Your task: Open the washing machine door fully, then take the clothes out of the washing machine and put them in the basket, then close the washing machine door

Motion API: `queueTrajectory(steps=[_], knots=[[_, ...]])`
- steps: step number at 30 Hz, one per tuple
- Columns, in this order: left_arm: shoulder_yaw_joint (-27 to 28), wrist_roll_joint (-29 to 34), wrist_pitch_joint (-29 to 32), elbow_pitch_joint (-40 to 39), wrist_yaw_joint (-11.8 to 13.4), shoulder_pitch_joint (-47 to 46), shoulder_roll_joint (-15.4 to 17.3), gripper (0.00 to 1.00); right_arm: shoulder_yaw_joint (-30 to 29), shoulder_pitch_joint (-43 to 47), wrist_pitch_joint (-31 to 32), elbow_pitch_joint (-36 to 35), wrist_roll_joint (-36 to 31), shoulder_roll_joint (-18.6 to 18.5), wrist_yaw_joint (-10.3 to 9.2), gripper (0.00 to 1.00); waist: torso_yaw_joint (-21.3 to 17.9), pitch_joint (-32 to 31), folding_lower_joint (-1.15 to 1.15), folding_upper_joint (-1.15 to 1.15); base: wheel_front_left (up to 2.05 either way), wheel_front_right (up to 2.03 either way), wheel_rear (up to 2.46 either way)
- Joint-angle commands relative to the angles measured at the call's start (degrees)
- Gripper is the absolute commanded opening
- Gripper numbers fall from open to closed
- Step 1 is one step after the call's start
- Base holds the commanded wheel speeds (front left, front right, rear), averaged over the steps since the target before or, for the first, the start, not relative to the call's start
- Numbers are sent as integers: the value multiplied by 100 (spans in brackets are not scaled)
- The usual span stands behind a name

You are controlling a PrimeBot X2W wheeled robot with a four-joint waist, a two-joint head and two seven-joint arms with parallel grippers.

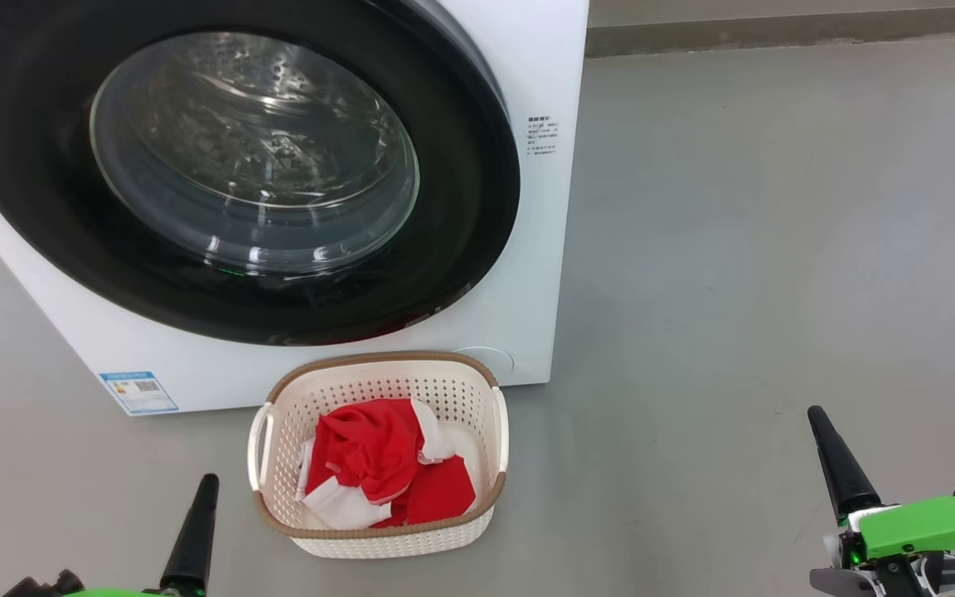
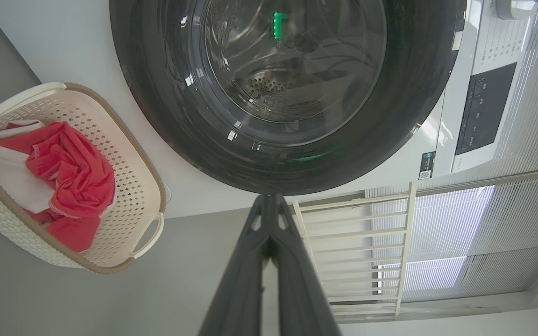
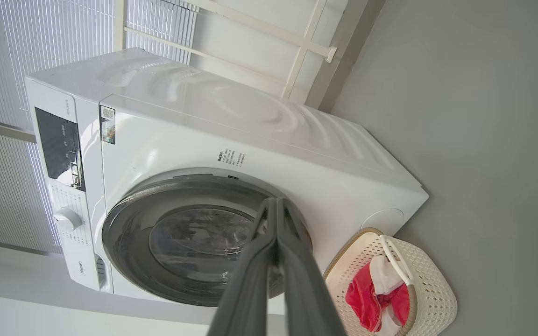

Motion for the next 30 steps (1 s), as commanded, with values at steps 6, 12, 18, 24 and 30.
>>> queueTrajectory(steps=[6, 12, 18, 24, 30], knots=[[146, -469, 127, -66, -95, -330, 128, 0, 18, -340, 138, -165, 488, -99, -2, 0, 10, 13, 0, 0, 0, 0, 0], [153, -862, 226, -26, -117, -394, 138, 0, -20, -385, 242, -168, 883, -103, -4, 0, 21, 26, 0, 0, 0, 0, 0], [158, -1148, 298, 3, -133, -441, 144, 0, -50, -418, 319, -169, 1168, -104, -4, 0, 28, 36, 0, 0, 0, 0, 0], [158, -1148, 298, 3, -133, -441, 144, 0, -57, -419, 324, -169, 1162, -99, -4, 0, 28, 36, 0, 0, 0, 0, 0], [158, -1148, 297, 3, -133, -441, 144, 0, -63, -419, 330, -168, 1157, -95, -4, 0, 28, 36, 0, 0, 0, 0, 0]])
